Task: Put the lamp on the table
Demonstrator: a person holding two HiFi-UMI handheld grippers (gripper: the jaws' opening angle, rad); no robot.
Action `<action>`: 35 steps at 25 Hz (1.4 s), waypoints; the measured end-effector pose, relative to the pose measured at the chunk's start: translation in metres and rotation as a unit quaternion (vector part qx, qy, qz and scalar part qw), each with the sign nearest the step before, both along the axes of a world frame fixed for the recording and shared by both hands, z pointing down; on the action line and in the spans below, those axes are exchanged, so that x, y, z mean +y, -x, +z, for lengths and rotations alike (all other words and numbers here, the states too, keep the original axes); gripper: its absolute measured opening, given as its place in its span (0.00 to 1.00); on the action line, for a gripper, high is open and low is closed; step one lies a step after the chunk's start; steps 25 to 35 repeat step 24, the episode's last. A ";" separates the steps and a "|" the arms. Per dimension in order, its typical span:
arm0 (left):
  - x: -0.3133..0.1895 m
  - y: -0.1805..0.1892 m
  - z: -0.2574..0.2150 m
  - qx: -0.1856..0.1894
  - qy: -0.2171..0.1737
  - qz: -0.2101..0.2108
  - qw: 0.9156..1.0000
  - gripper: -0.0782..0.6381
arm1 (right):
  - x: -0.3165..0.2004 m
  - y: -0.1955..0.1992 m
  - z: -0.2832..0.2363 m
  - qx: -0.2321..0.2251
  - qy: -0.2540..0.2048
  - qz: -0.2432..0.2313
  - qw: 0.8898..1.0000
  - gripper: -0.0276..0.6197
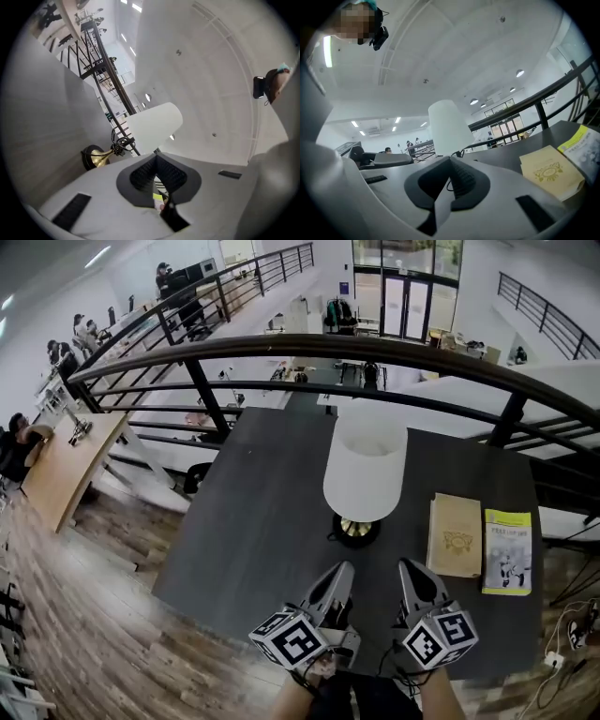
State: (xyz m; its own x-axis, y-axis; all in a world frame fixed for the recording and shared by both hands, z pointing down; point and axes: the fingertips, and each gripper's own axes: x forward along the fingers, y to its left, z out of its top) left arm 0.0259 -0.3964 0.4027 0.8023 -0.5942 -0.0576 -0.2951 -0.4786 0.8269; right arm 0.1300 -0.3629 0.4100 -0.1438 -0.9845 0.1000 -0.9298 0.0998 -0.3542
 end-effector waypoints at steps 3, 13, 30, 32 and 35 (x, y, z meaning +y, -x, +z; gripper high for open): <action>0.006 -0.001 -0.004 -0.030 -0.019 -0.003 0.999 0.13 | 0.011 -0.008 -0.011 0.002 -0.007 0.009 1.000 0.04; 0.014 -0.002 -0.023 -0.066 -0.049 -0.029 0.996 0.13 | 0.033 -0.014 -0.026 -0.018 -0.024 0.025 0.999 0.04; 0.020 -0.005 -0.026 -0.116 -0.074 -0.033 0.990 0.13 | 0.031 -0.007 -0.034 -0.014 -0.028 0.003 1.000 0.04; 0.020 -0.005 -0.026 -0.116 -0.074 -0.033 0.990 0.13 | 0.031 -0.007 -0.034 -0.014 -0.028 0.003 1.000 0.04; 0.020 -0.005 -0.026 -0.116 -0.074 -0.033 0.990 0.13 | 0.031 -0.007 -0.034 -0.014 -0.028 0.003 1.000 0.04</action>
